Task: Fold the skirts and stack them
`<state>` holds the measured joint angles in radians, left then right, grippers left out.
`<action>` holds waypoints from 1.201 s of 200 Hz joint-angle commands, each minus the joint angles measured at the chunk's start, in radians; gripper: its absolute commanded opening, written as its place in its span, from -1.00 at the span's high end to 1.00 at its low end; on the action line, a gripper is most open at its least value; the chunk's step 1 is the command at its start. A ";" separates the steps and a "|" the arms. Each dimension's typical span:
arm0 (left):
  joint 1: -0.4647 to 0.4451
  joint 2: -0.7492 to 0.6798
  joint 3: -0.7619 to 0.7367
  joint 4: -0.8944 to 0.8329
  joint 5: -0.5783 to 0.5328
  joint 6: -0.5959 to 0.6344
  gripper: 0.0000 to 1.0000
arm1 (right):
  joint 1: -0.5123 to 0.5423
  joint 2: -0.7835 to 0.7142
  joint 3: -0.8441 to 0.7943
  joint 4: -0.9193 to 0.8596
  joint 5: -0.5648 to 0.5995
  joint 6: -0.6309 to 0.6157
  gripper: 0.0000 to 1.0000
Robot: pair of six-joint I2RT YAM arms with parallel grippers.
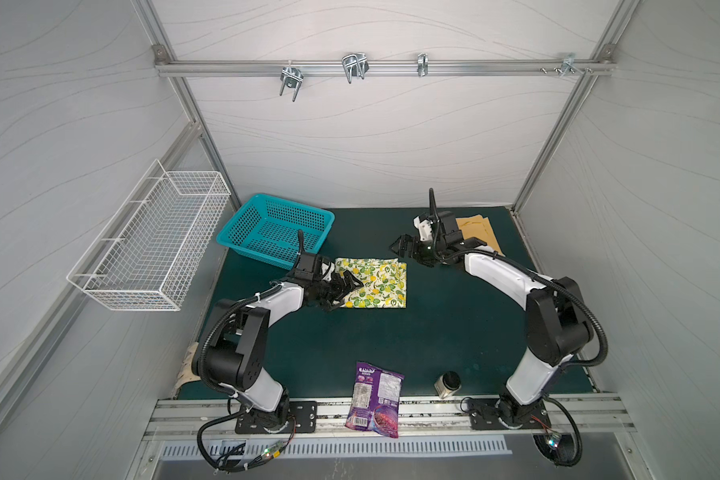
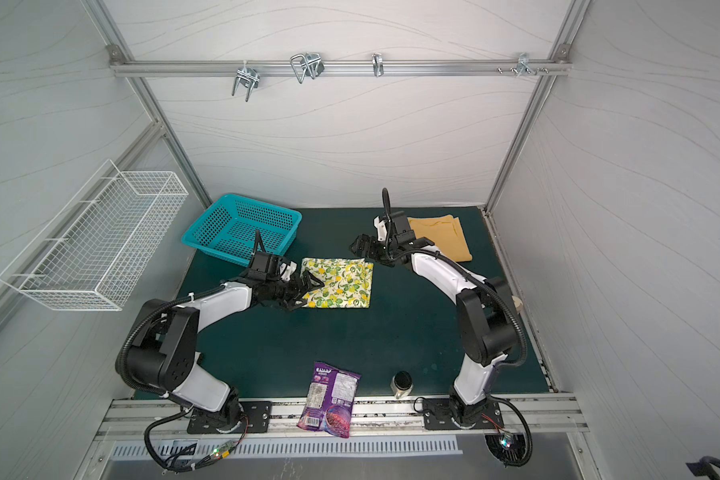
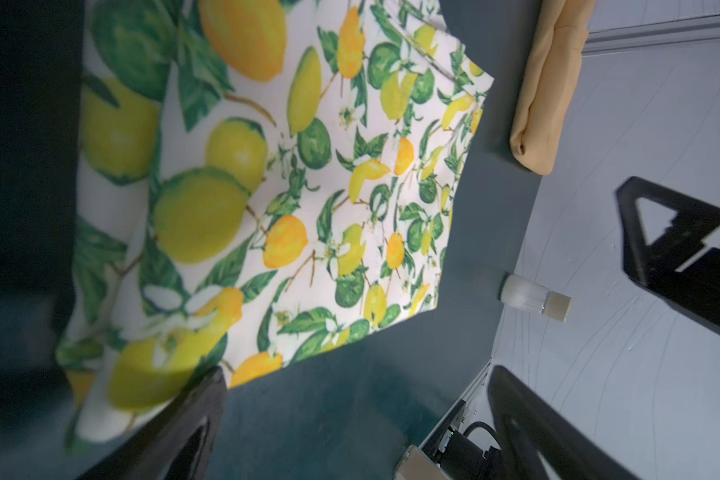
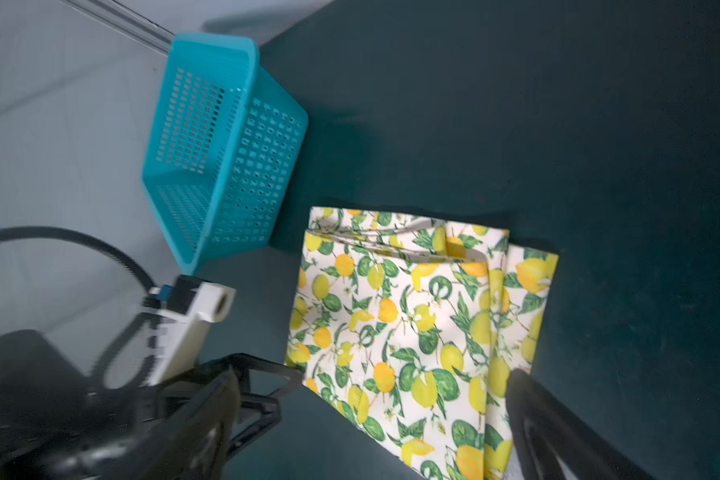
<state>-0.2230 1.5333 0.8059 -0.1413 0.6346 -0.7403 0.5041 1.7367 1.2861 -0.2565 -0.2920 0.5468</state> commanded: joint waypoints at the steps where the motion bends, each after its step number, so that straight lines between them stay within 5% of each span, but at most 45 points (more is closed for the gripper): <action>1: 0.004 -0.098 0.075 -0.072 0.031 -0.002 -0.97 | 0.021 0.005 -0.046 -0.122 0.078 -0.081 -0.99; 53: 0.004 -0.281 0.088 -0.241 -0.084 0.052 -0.97 | 0.079 0.062 -0.068 -0.159 0.211 -0.091 -0.99; 134: 0.004 -0.411 0.021 -0.369 -0.283 0.102 -0.97 | 0.111 0.213 -0.045 -0.118 0.205 -0.066 -0.99; 240: 0.020 -0.418 -0.006 -0.363 -0.279 0.102 -0.97 | 0.153 0.297 -0.005 -0.071 0.179 -0.012 -0.59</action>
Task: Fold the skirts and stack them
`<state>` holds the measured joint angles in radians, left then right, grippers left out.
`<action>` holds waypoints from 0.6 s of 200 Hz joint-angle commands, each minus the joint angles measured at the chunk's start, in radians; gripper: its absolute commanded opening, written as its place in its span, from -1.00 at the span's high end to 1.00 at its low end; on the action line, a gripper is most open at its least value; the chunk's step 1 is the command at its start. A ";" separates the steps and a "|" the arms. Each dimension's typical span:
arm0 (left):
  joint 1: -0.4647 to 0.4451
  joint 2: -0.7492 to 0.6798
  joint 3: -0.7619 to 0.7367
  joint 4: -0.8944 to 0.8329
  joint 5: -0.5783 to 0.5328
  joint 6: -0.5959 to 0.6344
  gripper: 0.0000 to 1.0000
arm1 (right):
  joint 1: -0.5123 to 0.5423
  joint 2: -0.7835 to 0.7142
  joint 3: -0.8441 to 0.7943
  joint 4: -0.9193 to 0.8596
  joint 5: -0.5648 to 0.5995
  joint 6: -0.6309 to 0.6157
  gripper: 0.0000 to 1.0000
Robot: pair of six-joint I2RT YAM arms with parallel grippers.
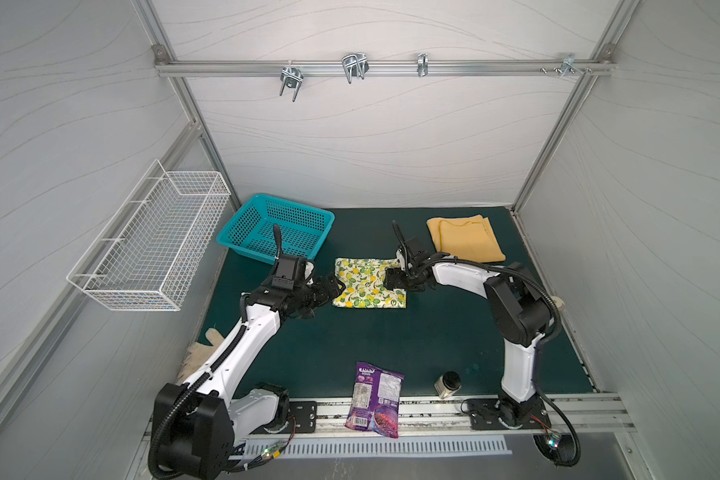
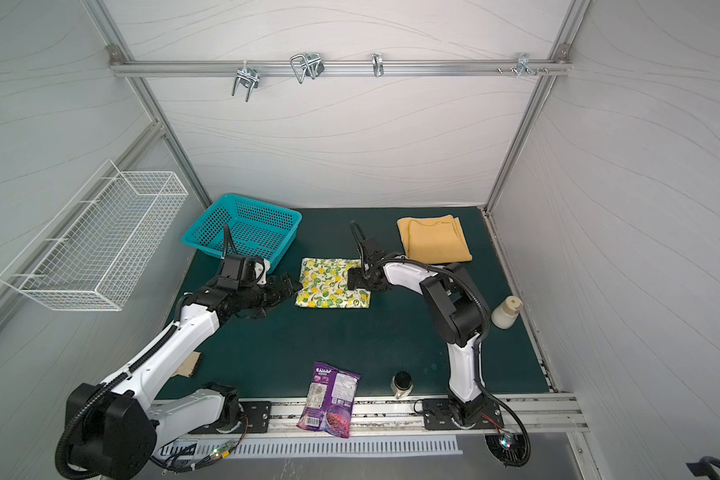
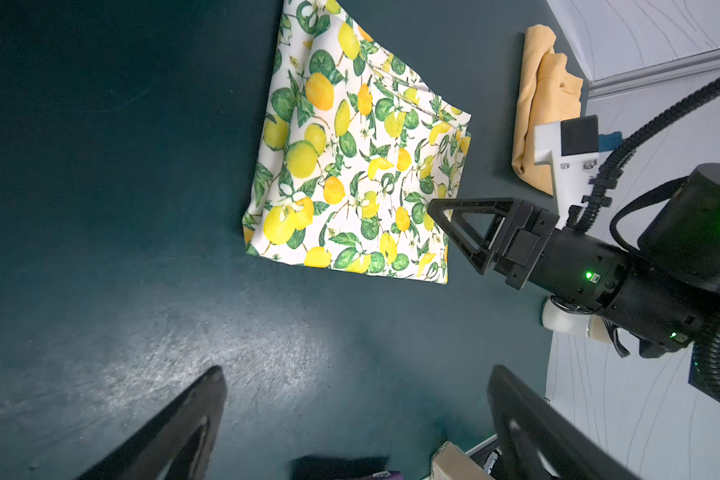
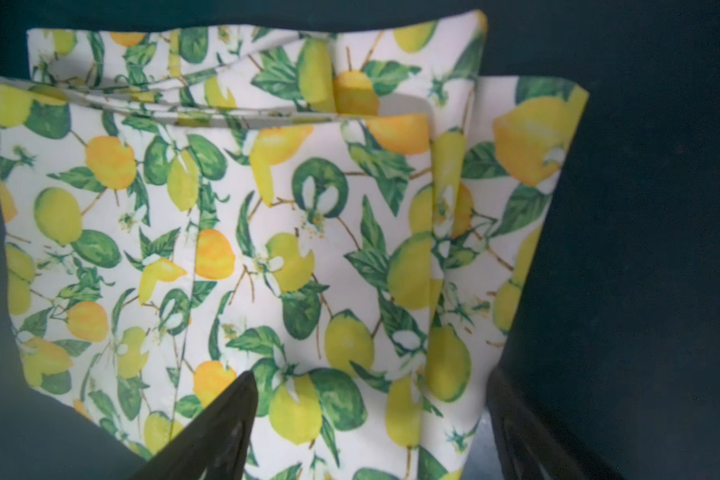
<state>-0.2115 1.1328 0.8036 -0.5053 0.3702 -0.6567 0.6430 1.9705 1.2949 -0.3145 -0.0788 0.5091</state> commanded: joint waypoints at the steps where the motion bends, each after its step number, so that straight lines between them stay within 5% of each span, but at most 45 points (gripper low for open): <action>1: 0.009 -0.017 -0.004 0.001 -0.014 0.018 -0.97 | 0.014 0.064 -0.015 -0.013 -0.034 0.025 -0.58; 120: 0.034 -0.043 -0.036 0.006 -0.007 0.022 -0.97 | -0.008 0.023 0.009 -0.018 -0.022 -0.001 0.77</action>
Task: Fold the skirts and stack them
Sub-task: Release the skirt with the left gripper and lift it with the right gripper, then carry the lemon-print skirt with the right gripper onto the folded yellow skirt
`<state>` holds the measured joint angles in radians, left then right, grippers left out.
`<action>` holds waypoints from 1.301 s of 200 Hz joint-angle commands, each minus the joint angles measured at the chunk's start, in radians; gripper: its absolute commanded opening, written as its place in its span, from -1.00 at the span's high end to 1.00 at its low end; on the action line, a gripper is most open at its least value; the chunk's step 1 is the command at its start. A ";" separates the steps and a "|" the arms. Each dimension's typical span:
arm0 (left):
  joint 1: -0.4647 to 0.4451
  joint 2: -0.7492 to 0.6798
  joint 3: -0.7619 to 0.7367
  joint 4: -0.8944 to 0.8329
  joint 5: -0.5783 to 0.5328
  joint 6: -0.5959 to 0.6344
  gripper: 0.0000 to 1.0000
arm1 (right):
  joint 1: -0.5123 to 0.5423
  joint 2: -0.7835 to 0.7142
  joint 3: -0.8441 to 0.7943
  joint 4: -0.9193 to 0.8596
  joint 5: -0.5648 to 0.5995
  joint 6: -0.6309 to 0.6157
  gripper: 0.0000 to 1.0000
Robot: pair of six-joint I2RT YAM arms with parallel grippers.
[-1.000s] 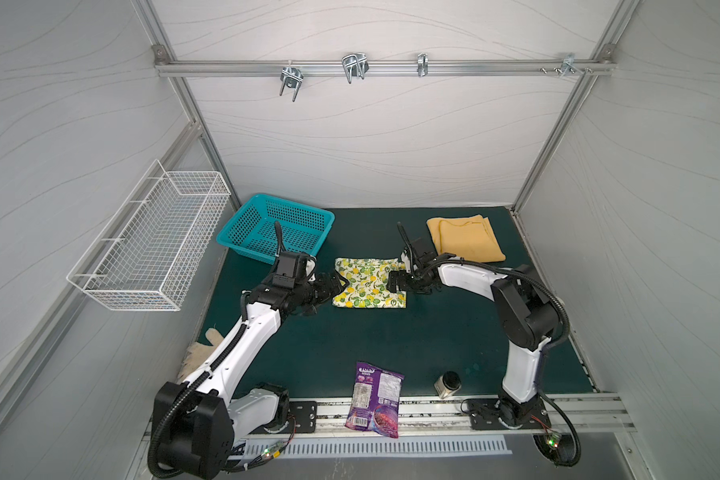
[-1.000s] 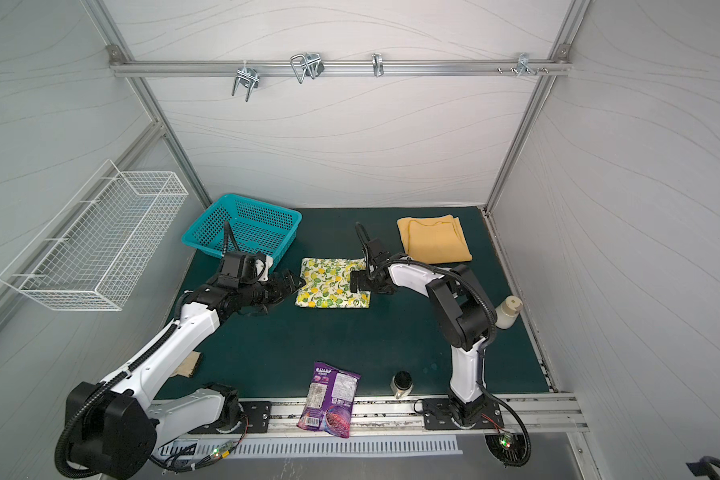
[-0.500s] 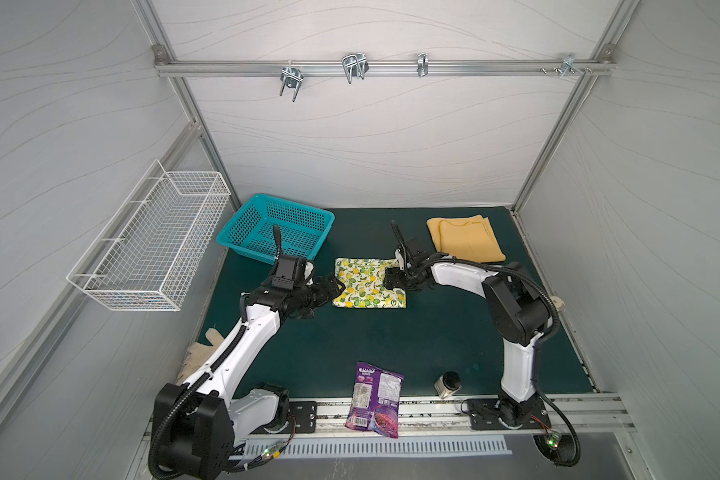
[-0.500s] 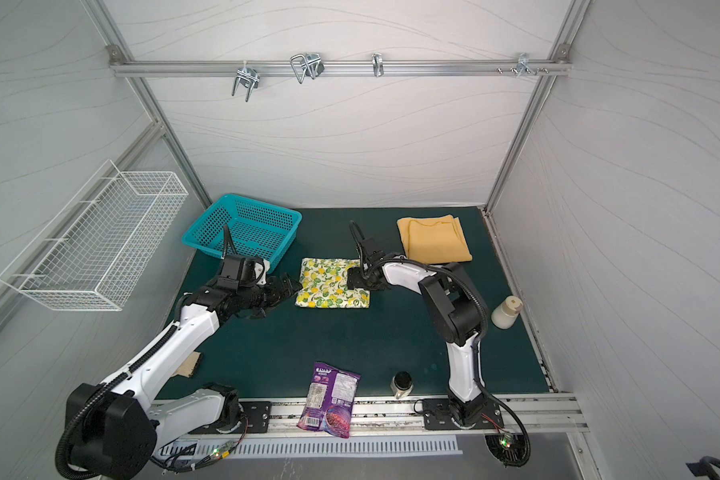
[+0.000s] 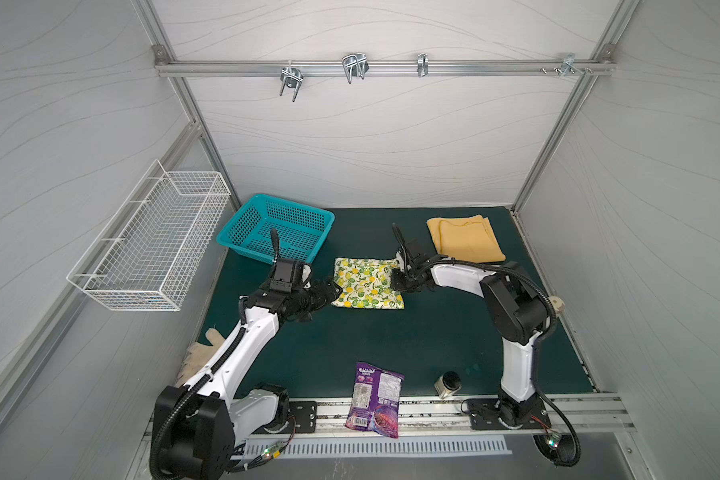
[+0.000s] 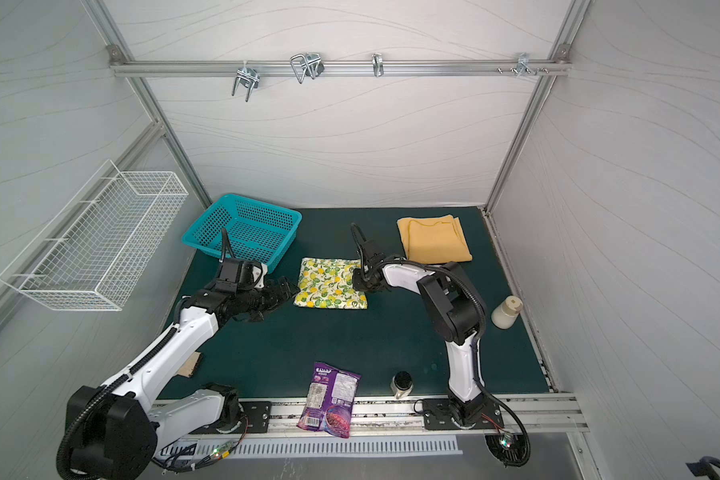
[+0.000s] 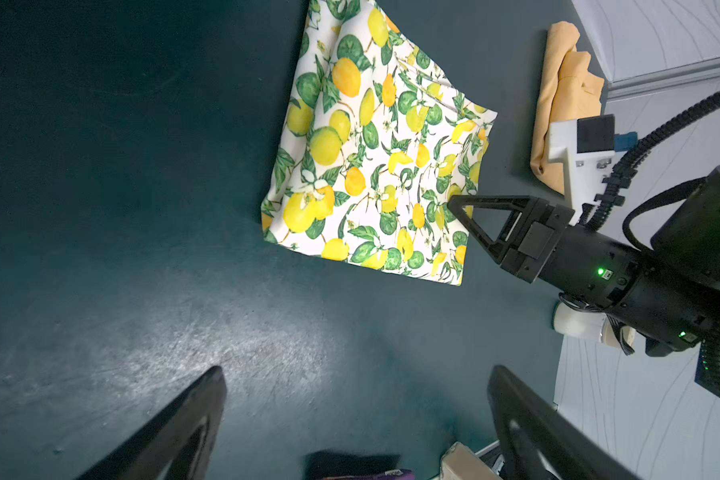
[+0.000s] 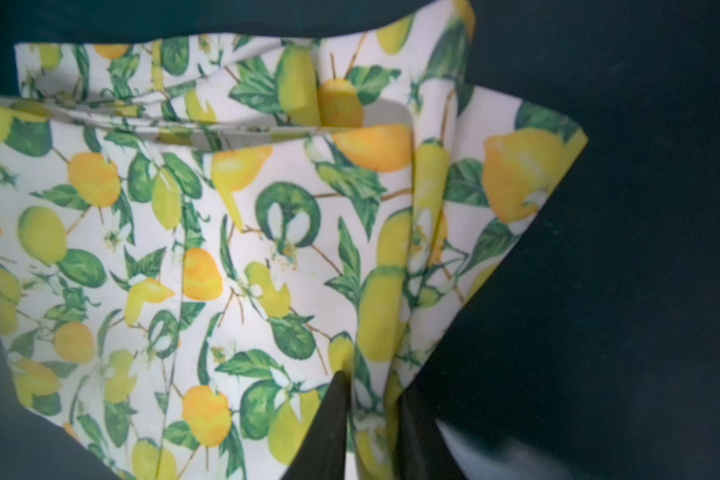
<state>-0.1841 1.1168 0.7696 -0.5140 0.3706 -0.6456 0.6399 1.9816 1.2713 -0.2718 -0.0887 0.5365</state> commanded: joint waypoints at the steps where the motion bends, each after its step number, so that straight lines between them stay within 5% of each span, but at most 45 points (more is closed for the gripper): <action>1: 0.007 -0.027 -0.003 0.015 -0.007 0.011 -0.97 | -0.006 0.012 0.036 -0.062 -0.012 -0.029 0.78; 123: 0.009 -0.012 -0.072 0.159 0.038 -0.015 -0.97 | -0.085 0.074 0.488 -0.459 0.266 -0.303 0.92; 260: 0.008 0.077 -0.092 0.279 0.105 -0.043 -0.97 | -0.378 0.205 1.085 -0.847 0.440 -0.555 0.91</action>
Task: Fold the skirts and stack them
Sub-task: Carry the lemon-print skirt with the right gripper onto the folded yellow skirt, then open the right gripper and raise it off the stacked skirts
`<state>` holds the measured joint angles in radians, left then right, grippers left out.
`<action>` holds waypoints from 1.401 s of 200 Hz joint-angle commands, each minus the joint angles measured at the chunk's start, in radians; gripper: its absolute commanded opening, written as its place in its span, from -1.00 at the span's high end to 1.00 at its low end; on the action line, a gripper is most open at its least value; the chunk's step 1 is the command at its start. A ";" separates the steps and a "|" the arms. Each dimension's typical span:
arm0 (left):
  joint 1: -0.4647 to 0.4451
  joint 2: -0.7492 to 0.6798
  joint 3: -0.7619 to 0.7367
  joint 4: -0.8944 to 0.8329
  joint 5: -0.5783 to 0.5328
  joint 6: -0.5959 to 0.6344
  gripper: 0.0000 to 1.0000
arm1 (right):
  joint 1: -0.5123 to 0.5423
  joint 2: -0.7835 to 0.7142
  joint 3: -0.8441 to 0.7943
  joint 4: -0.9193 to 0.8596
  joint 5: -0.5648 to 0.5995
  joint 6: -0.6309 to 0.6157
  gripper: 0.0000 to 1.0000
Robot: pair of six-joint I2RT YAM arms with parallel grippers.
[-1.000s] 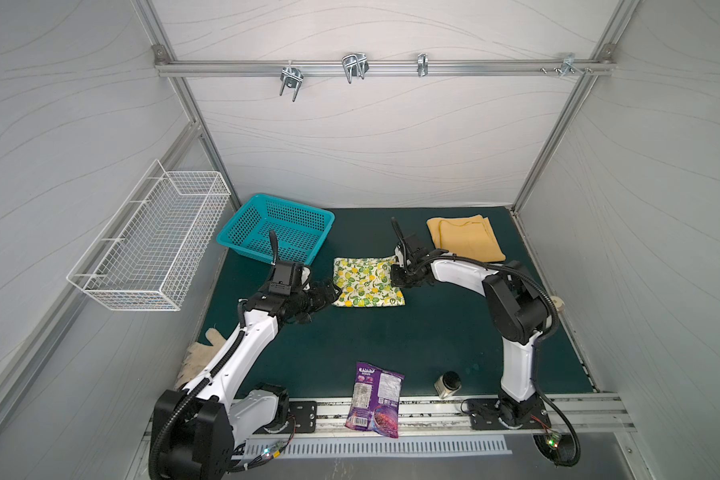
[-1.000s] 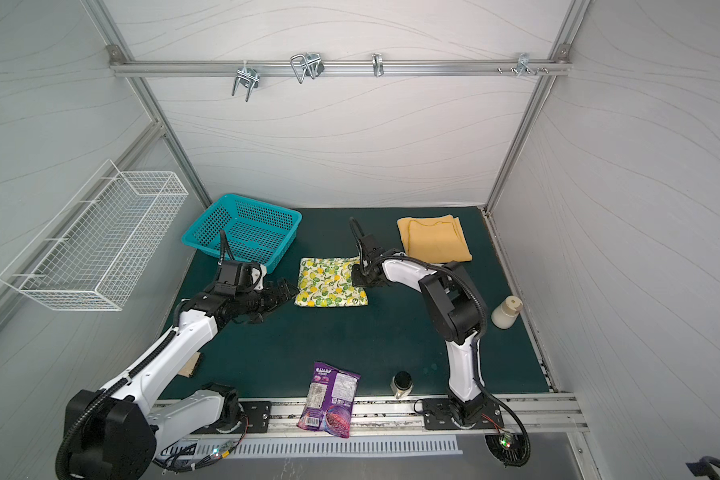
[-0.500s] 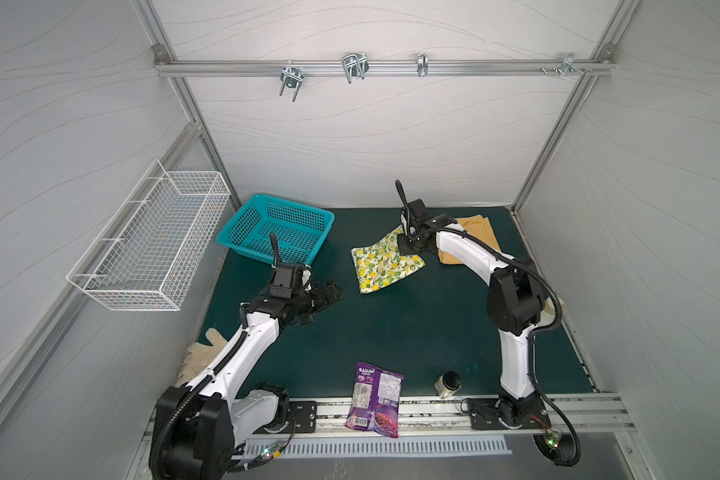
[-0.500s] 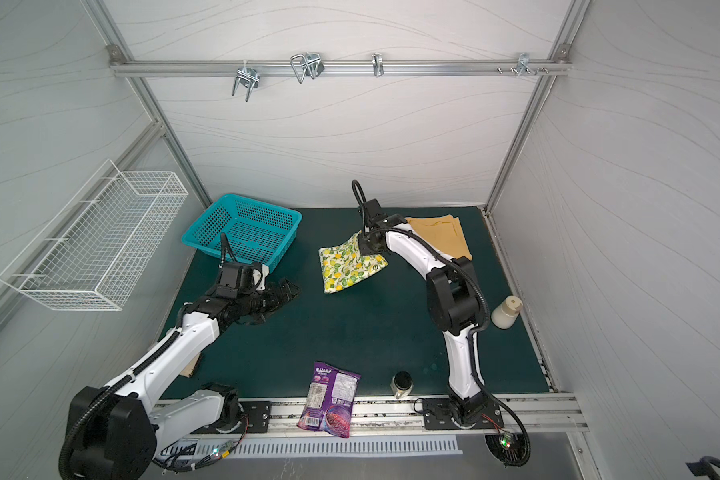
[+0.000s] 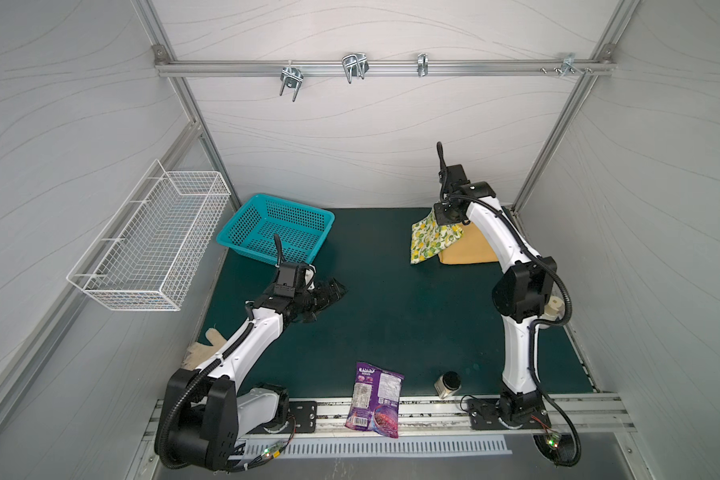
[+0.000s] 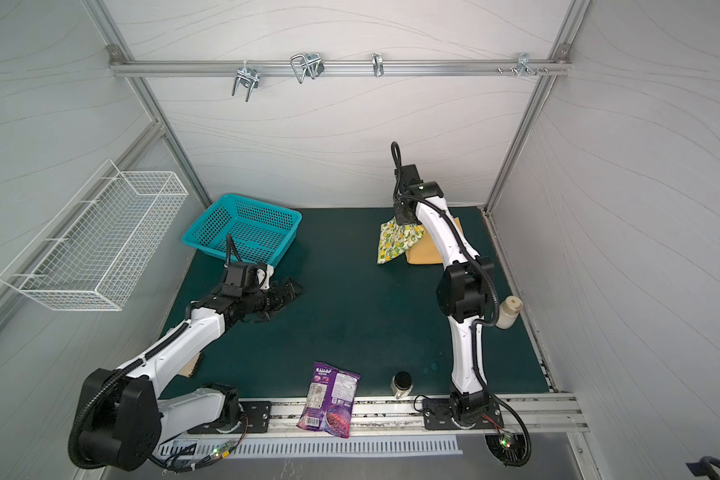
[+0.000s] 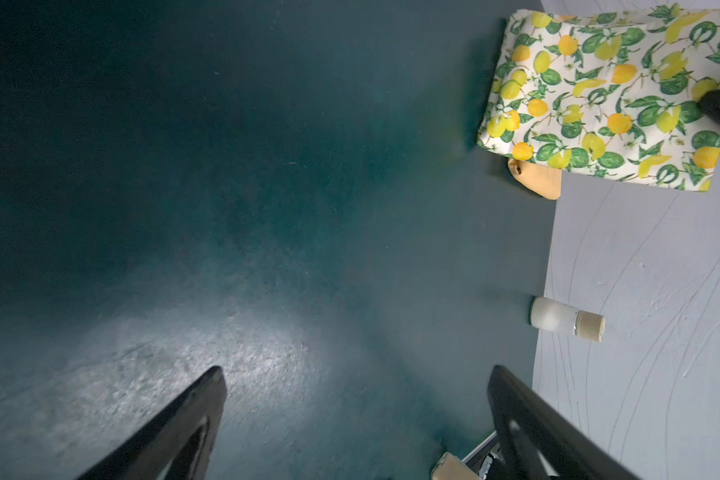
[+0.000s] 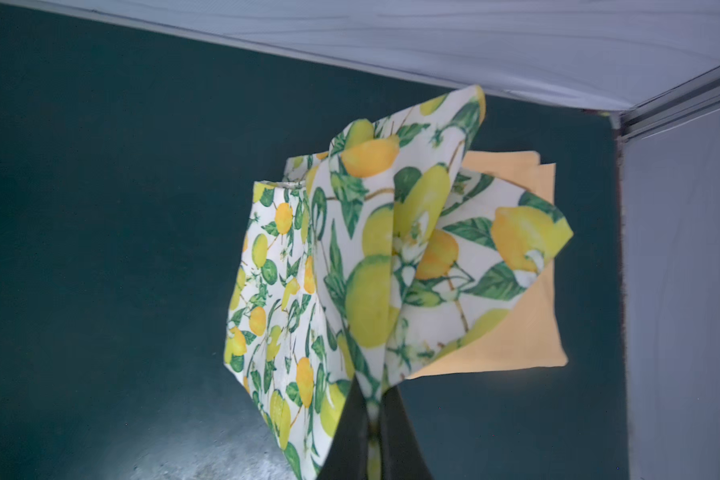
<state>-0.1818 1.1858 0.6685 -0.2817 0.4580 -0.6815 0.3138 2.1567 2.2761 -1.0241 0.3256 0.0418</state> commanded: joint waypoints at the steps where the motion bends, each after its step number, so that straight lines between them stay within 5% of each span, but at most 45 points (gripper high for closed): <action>1: 0.006 0.009 0.009 0.047 0.018 -0.007 -0.97 | -0.055 0.030 0.083 -0.096 0.024 -0.060 0.91; 100: 0.006 0.043 0.029 0.033 -0.007 0.000 -0.97 | -0.305 0.133 0.011 -0.028 -0.166 0.033 0.91; 157: 0.006 0.048 0.051 0.002 -0.035 0.004 -0.97 | -0.328 0.246 0.011 -0.001 -0.115 0.042 0.74; 239: 0.006 -0.058 0.105 -0.114 -0.114 -0.014 -0.97 | -0.350 0.051 -0.084 0.050 -0.183 0.130 -0.21; 280: 0.007 -0.104 0.204 -0.258 -0.181 0.026 -0.97 | -0.337 -0.123 -0.138 0.044 -0.315 0.184 -0.36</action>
<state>-0.1810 1.1114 0.7795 -0.4347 0.3450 -0.6876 -0.0311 2.1830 2.1605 -0.9871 0.1089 0.1875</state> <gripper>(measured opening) 0.987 0.670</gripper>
